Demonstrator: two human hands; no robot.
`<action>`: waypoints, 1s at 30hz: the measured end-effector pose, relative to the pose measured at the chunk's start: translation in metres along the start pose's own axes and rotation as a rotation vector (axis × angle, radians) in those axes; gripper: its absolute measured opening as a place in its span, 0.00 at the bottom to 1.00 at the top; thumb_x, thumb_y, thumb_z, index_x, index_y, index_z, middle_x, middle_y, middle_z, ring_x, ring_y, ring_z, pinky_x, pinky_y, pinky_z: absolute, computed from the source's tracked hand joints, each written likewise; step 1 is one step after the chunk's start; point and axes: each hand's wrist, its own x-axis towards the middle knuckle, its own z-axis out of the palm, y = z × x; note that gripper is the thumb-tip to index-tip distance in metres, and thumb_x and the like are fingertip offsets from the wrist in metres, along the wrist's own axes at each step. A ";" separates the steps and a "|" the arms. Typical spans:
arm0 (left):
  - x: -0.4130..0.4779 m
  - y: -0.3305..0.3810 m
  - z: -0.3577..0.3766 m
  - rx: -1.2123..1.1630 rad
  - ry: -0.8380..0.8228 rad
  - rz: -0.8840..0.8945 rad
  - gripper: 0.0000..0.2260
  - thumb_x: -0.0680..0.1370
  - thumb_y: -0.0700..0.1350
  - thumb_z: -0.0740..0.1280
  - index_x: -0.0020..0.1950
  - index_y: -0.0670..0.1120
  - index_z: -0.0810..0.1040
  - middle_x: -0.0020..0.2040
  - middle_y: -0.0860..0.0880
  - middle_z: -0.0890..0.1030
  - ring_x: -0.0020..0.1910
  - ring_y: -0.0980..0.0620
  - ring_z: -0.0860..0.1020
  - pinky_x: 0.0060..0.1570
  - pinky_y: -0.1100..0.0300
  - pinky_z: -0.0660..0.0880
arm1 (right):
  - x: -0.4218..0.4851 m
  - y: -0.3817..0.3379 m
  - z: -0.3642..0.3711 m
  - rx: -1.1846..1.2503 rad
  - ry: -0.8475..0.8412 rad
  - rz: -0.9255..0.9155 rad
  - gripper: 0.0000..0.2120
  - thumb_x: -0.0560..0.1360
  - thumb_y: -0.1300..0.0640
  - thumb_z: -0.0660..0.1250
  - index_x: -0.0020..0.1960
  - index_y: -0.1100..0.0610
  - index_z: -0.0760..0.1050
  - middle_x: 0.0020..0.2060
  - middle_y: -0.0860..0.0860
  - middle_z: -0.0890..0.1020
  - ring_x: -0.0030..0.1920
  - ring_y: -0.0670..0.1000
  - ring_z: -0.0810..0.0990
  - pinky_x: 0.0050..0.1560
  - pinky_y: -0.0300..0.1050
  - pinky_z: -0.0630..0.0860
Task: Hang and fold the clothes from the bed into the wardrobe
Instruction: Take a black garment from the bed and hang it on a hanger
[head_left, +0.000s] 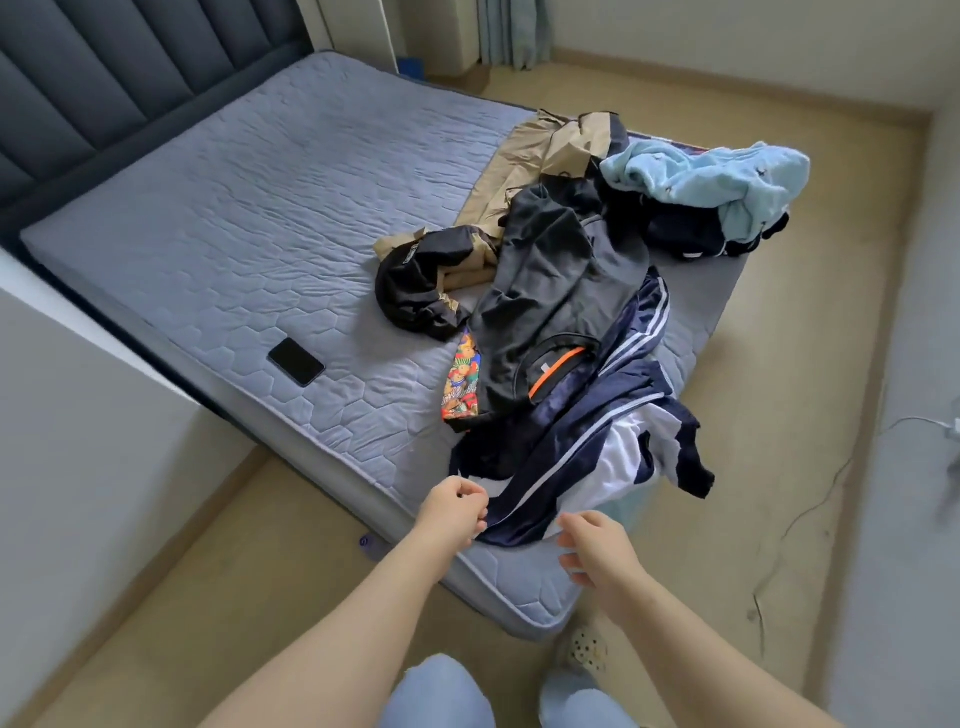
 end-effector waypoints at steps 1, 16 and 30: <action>0.004 0.003 0.003 -0.003 0.005 -0.022 0.05 0.79 0.40 0.57 0.46 0.46 0.72 0.39 0.49 0.75 0.33 0.55 0.73 0.29 0.67 0.66 | 0.007 -0.003 -0.003 -0.021 -0.012 0.021 0.09 0.79 0.56 0.58 0.41 0.55 0.69 0.36 0.51 0.72 0.31 0.49 0.69 0.31 0.41 0.63; 0.092 0.049 -0.016 -0.063 0.150 -0.141 0.09 0.77 0.39 0.57 0.38 0.49 0.70 0.36 0.51 0.75 0.30 0.55 0.73 0.23 0.66 0.66 | 0.091 -0.074 0.017 -0.150 -0.100 0.108 0.07 0.79 0.55 0.59 0.47 0.57 0.72 0.39 0.52 0.75 0.36 0.51 0.72 0.34 0.41 0.67; 0.181 0.112 0.082 -0.267 0.271 -0.422 0.06 0.77 0.43 0.59 0.44 0.49 0.74 0.41 0.50 0.77 0.37 0.55 0.76 0.35 0.64 0.73 | 0.247 -0.155 -0.080 -0.373 -0.215 0.122 0.07 0.80 0.56 0.58 0.48 0.58 0.72 0.41 0.53 0.76 0.36 0.51 0.73 0.35 0.42 0.69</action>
